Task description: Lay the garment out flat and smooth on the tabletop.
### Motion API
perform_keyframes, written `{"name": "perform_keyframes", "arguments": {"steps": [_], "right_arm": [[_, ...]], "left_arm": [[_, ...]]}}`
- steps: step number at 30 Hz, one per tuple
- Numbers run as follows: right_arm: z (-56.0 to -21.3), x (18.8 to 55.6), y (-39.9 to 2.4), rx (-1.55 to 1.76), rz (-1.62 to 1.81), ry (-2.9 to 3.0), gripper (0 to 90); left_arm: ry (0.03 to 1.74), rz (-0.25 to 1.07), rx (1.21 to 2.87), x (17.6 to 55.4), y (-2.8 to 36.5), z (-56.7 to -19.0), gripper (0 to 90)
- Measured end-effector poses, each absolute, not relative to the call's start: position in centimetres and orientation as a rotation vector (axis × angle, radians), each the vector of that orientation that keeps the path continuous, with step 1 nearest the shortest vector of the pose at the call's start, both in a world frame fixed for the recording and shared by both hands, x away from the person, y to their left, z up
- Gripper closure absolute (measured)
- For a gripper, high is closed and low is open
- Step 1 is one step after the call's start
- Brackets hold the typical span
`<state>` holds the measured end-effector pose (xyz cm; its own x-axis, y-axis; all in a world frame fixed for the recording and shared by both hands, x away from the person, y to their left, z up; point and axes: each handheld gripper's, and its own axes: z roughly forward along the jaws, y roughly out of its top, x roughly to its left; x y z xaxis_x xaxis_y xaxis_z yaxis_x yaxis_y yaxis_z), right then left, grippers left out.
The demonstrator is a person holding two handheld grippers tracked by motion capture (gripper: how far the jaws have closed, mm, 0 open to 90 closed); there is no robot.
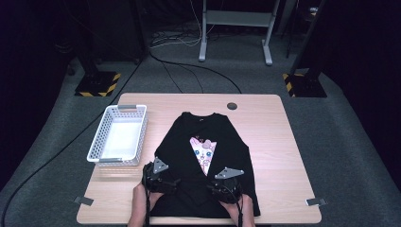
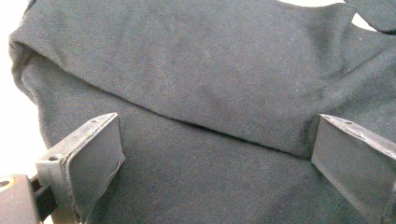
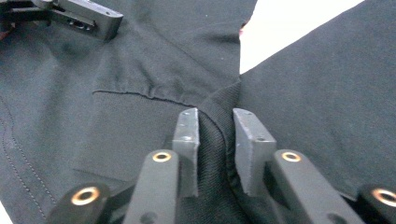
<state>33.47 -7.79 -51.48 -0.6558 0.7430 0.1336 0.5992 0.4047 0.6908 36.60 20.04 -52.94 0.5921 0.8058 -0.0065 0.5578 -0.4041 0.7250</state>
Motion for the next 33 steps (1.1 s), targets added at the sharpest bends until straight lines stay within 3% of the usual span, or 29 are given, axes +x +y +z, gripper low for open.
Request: {"name": "perform_keyframes", "arguments": {"steps": [5,33], "right_arm": [[-51.0,33.3,-7.8,1.149,1.048,2.439,80.4],[-45.6,33.3,-15.8,1.213,1.018,2.156,81.0]], "left_arm": [[1.076,0.455,2.118,36.6,20.0,-52.9,2.7],[1.079,0.456,2.114,36.6,20.1,-52.9,3.3]]}}
